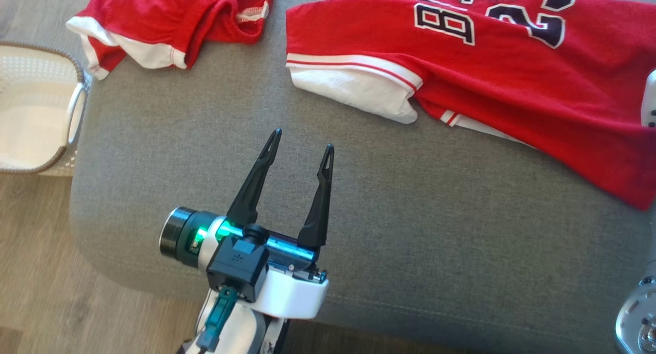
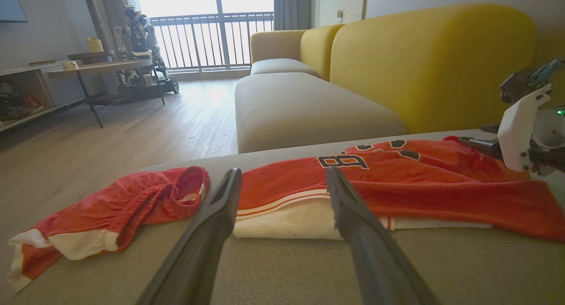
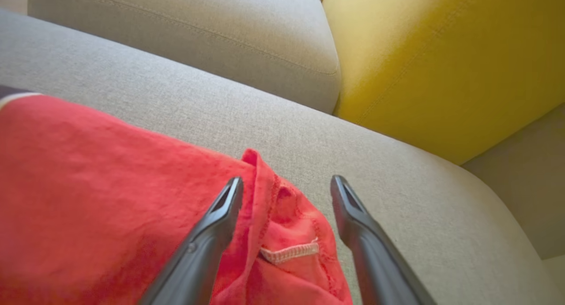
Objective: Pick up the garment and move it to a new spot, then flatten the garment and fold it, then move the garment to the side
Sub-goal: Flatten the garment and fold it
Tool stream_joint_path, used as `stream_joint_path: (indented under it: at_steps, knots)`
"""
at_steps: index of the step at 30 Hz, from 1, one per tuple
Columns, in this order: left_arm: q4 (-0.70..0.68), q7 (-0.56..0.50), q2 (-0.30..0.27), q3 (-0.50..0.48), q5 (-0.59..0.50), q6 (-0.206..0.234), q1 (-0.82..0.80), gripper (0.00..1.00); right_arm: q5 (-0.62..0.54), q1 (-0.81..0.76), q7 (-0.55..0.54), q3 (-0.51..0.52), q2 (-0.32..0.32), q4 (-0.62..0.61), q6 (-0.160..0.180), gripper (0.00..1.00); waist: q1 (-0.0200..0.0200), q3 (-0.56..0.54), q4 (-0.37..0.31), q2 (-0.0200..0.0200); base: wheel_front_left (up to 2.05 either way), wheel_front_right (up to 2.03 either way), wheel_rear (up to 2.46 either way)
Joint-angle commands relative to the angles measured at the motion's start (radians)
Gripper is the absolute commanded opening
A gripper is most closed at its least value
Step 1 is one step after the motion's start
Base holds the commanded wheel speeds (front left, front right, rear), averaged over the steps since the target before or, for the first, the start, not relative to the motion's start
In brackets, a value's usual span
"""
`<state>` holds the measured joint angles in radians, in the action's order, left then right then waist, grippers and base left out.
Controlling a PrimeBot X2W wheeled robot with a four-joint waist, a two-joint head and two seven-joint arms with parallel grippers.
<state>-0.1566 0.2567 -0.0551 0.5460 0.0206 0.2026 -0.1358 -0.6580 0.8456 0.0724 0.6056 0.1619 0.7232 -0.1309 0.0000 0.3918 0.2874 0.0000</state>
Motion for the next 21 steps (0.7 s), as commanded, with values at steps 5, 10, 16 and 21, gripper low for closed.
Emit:
stream_joint_path:
  at_steps: [5,10,16,21]
  knots:
    - [-0.027,0.005,0.004,-0.017,0.014,0.013,-0.034,1.0,-0.004,0.019,-0.065,-0.032,0.007,-0.04,0.0,0.99,0.0,0.029,0.012,0.0,0.0,0.0,0.0]
    - [-0.027,0.005,0.005,-0.012,0.014,0.013,-0.044,1.0,-0.005,0.011,-0.057,-0.044,0.015,-0.066,0.0,0.0,0.0,0.039,0.009,0.0,0.0,0.0,0.0]
    - [-0.019,0.005,0.005,-0.015,0.013,0.017,-0.05,1.0,0.001,0.068,0.033,0.189,-0.074,-0.044,0.0,0.0,0.0,0.023,-0.023,0.0,0.0,0.0,0.0]
    - [-0.013,0.005,0.005,-0.029,0.01,0.018,-0.038,1.0,0.24,0.202,0.163,0.487,-0.111,0.199,0.0,0.0,0.0,-0.017,-0.081,0.0,0.0,0.0,0.0]
